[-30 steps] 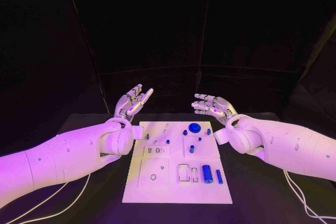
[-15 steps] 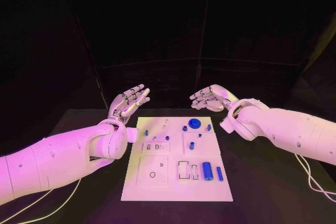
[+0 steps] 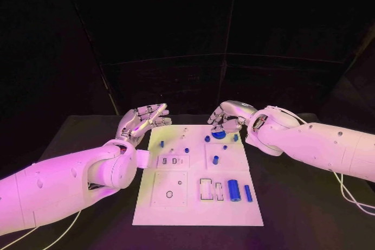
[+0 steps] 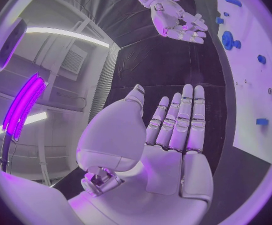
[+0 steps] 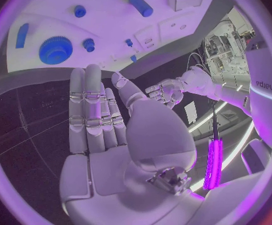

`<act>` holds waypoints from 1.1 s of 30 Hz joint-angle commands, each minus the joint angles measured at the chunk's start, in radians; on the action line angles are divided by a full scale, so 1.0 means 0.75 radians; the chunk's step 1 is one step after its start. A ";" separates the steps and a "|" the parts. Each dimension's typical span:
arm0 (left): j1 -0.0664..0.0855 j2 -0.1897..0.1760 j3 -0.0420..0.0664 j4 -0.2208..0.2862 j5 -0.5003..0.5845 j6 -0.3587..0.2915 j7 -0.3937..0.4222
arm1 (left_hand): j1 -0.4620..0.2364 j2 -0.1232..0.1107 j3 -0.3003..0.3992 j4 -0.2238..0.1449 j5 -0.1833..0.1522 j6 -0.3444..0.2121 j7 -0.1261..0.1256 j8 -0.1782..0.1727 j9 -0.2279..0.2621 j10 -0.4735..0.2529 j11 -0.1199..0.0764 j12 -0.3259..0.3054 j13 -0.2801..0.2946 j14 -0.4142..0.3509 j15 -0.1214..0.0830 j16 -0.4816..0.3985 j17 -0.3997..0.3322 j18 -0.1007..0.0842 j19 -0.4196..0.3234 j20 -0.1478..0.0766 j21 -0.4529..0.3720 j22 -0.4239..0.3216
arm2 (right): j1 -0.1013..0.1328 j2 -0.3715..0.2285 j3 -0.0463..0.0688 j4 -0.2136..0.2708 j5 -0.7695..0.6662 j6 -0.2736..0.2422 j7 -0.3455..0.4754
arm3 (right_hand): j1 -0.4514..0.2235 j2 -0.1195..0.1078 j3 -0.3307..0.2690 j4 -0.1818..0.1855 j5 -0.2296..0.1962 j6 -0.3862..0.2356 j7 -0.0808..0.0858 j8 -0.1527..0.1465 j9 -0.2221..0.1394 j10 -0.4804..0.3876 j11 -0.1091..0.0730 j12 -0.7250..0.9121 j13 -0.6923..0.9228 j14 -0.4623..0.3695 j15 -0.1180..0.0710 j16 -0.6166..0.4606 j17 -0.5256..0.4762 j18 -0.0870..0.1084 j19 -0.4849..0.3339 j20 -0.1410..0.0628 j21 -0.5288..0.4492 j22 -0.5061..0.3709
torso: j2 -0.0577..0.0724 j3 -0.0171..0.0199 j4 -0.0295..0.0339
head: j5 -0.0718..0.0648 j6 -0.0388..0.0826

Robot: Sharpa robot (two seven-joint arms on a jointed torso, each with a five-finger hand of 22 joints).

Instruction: Assemble the parts on the task board

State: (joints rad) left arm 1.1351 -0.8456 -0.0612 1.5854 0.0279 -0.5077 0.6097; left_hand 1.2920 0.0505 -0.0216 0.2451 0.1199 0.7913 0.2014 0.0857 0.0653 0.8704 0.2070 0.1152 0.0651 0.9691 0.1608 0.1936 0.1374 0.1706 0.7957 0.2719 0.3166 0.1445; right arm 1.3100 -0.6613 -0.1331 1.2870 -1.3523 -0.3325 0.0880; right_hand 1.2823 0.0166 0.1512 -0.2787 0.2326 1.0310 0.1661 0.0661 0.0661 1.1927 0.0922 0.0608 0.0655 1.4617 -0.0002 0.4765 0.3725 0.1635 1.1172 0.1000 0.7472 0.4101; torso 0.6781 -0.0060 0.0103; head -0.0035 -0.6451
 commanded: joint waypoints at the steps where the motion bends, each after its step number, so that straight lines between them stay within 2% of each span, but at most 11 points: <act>1: 0.002 -0.007 0.001 0.029 0.019 0.073 -0.022 | 0.010 0.002 0.000 -0.010 0.001 0.012 0.059 0.007 0.000 0.010 -0.002 -0.002 -0.002 0.008 0.001 -0.009 0.002 0.018 0.009 0.000 0.006 -0.003 | 0.005 0.008 0.001 0.014 -0.275 0.063 -0.154 | -0.012 -0.012 0.005 0.004 -0.011 -0.027 0.001 -0.006 -0.002 -0.050 0.006 -0.001 -0.001 0.013 0.005 0.030 0.032 0.022 -0.005 -0.001 0.028 0.018 | 0.038 -0.0032 0.0089 | -0.008 0.004; 8: 0.002 -0.017 0.001 0.061 0.029 0.099 -0.037 | 0.014 0.004 0.000 -0.015 0.001 0.018 0.059 0.007 0.000 0.012 -0.002 -0.003 -0.002 0.008 0.001 -0.013 0.002 0.018 0.013 0.000 0.005 -0.005 | 0.006 0.026 0.002 0.023 -0.349 0.078 -0.198 | -0.013 -0.024 0.014 0.018 -0.014 -0.057 0.001 -0.001 0.001 -0.091 0.010 0.009 0.007 0.018 0.008 0.160 0.155 0.026 -0.012 0.006 0.129 0.080 | 0.057 -0.0026 0.0107 | -0.011 0.002; 11: 0.002 -0.019 0.001 0.067 0.030 0.106 -0.040 | 0.016 0.004 0.000 -0.016 0.001 0.019 0.059 0.006 0.000 0.013 -0.002 -0.004 -0.002 0.008 0.001 -0.014 0.002 0.018 0.015 0.000 0.005 -0.005 | 0.006 0.031 0.002 0.024 -0.357 0.085 -0.203 | -0.013 -0.026 0.018 0.025 -0.014 -0.061 0.001 -0.001 0.001 -0.096 0.011 0.011 0.008 0.023 0.008 0.281 0.277 0.026 -0.017 0.008 0.173 0.107 | 0.061 -0.0028 0.0116 | -0.012 0.001; 14: 0.002 -0.020 0.001 0.069 0.030 0.112 -0.043 | 0.016 0.004 0.000 -0.017 0.001 0.018 0.059 0.006 0.000 0.013 -0.002 -0.004 -0.002 0.008 0.001 -0.015 0.002 0.018 0.015 0.000 0.005 -0.005 | 0.006 0.038 0.002 0.020 -0.361 0.105 -0.207 | -0.016 -0.025 0.022 0.036 -0.014 -0.067 0.000 -0.002 0.001 -0.102 0.011 0.011 0.009 0.033 0.009 0.419 0.415 0.014 0.010 0.010 0.259 0.205 | 0.064 -0.0023 0.0121 | -0.013 -0.003; 20: 0.002 -0.022 0.001 0.075 0.030 0.118 -0.046 | 0.017 0.005 0.000 -0.018 0.001 0.017 0.059 0.006 -0.001 0.013 -0.002 -0.004 -0.002 0.008 0.001 -0.015 0.003 0.018 0.016 0.000 0.005 -0.005 | 0.006 0.060 0.002 -0.007 -0.364 0.144 -0.211 | -0.014 -0.024 0.035 0.051 -0.013 -0.072 -0.001 -0.001 0.001 -0.104 0.011 0.013 0.011 0.039 0.010 0.607 0.598 -0.012 0.071 0.013 0.413 0.393 | 0.065 -0.0026 0.0133 | -0.015 -0.008; 26: 0.001 -0.024 0.001 0.080 0.030 0.132 -0.048 | 0.018 0.006 0.000 -0.019 0.001 0.016 0.059 0.005 -0.001 0.012 -0.002 -0.006 -0.002 0.008 0.001 -0.017 0.003 0.018 0.018 -0.001 0.005 -0.006 | 0.006 0.085 0.002 -0.042 -0.365 0.162 -0.205 | -0.013 -0.024 0.053 0.062 -0.013 -0.069 -0.001 -0.001 0.002 -0.101 0.012 0.014 0.011 0.041 0.011 0.727 0.711 -0.030 0.111 0.017 0.516 0.523 | 0.071 -0.0018 0.0190 | -0.020 -0.011; 31: 0.001 -0.024 0.001 0.083 0.030 0.137 -0.048 | 0.019 0.007 -0.001 -0.021 0.001 0.017 0.059 0.004 -0.001 0.012 -0.002 -0.008 -0.003 0.007 0.002 -0.019 0.003 0.018 0.020 -0.001 0.005 -0.006 | 0.006 0.110 0.002 -0.078 -0.365 0.171 -0.195 | -0.010 -0.017 0.071 0.067 -0.013 -0.064 -0.001 0.000 0.002 -0.093 0.010 0.015 0.011 0.045 0.012 0.791 0.772 -0.040 0.135 0.017 0.569 0.592 | 0.074 -0.0014 0.0208 | -0.020 -0.014; 33: 0.001 -0.024 0.001 0.084 0.030 0.140 -0.048 | 0.019 0.007 -0.001 -0.021 0.001 0.017 0.059 0.004 -0.001 0.012 -0.002 -0.008 -0.003 0.007 0.002 -0.019 0.003 0.018 0.020 -0.001 0.005 -0.006 | 0.005 0.116 0.002 -0.088 -0.365 0.176 -0.191 | -0.010 -0.015 0.077 0.068 -0.013 -0.062 0.000 0.001 0.002 -0.091 0.010 0.015 0.011 0.044 0.012 0.797 0.776 -0.041 0.136 0.017 0.575 0.599 | 0.076 -0.0007 0.0240 | -0.025 -0.015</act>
State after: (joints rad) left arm 1.1348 -0.8635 -0.0616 1.6450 0.0498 -0.4251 0.5708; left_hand 1.2963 0.0548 -0.0217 0.2342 0.1199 0.7992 0.2003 0.0856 0.0650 0.8738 0.2035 0.1152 0.0640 0.9690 0.1608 0.1847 0.1380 0.1703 0.8020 0.2725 0.3166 0.1405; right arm 1.3117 -0.5758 -0.1326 1.2249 -1.6153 -0.2217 -0.0610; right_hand 1.2711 0.0054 0.2039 -0.2261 0.2267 0.9832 0.1631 0.0658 0.0661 1.1217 0.0982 0.0686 0.0724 1.4652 0.0035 1.0698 0.9538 0.1469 1.2105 0.1113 1.1744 0.8579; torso 0.7325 -0.0072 0.0253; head -0.0196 -0.6544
